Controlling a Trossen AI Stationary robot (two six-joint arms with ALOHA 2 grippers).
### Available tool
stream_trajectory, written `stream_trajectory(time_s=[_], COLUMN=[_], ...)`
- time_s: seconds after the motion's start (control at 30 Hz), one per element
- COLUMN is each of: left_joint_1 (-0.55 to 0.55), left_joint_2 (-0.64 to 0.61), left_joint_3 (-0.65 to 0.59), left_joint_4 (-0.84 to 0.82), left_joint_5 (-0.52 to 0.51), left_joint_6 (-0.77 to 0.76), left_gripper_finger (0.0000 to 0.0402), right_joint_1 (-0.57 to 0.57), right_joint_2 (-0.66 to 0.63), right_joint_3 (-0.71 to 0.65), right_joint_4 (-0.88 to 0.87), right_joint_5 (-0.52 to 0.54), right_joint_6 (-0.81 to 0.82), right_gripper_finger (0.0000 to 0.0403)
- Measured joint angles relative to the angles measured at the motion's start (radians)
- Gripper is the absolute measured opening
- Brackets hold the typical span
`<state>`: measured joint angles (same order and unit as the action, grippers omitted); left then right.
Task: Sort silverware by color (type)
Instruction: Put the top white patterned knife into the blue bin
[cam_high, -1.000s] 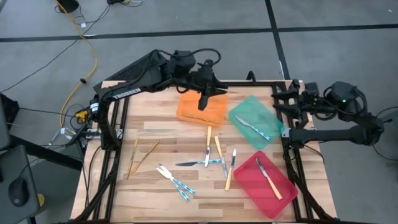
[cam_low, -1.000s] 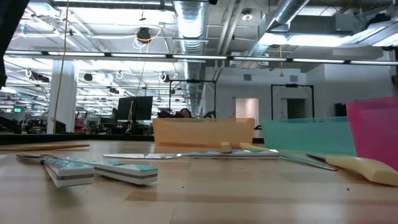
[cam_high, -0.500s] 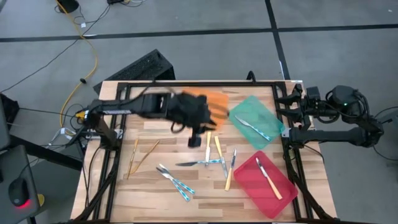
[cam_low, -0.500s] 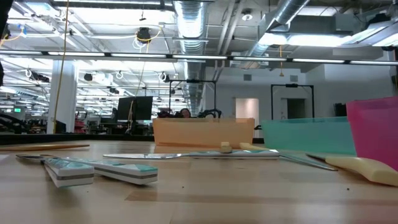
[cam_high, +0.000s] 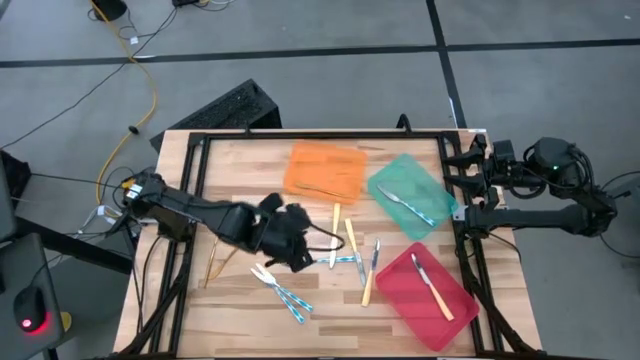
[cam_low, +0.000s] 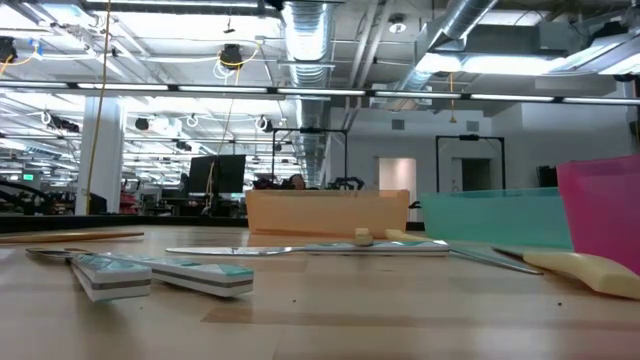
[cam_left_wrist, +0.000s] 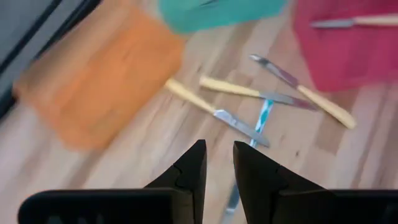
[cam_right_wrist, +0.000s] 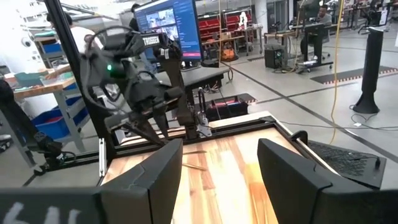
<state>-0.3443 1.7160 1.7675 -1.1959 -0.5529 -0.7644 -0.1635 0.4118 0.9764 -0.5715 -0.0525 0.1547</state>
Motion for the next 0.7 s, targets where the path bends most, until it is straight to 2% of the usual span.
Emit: stream_trajectory(time_s=[0.07,0.17,0.37,0.47,0.57,0.7], left_joint_1=[-0.008,-0.002,0.018,0.045,0.061,0.063], left_joint_2=[-0.029,-0.116,-0.367,-0.457,-0.495,-0.479], left_joint_3=[-0.052,-0.172,-0.491,-0.653,-0.782,-0.881], left_joint_4=[-0.032,-0.008,0.261,0.363,0.440,0.518], left_joint_5=[-0.004,0.043,0.064,0.130,0.193,0.227], left_joint_6=[-0.106,-0.200,-0.260,-0.327,-0.371,-0.373], left_gripper_finger=[0.0066,0.0066,0.0066,0.0066,0.0066,0.0074], right_joint_1=[0.000,-0.001,-0.001,-0.001,-0.001,-0.001], right_joint_2=[0.000,0.000,0.000,0.000,0.000,0.000], right_joint_3=[0.000,0.000,0.000,0.000,0.000,0.000], right_joint_4=[0.003,0.002,0.002,0.003,0.003,0.003], right_joint_5=[0.000,0.000,0.000,0.000,0.000,0.000], right_joint_6=[-0.006,-0.023,-0.032,-0.032,-0.032,-0.032], right_gripper_finger=[0.0230,0.0230,0.0230,0.0230,0.0230,0.0230])
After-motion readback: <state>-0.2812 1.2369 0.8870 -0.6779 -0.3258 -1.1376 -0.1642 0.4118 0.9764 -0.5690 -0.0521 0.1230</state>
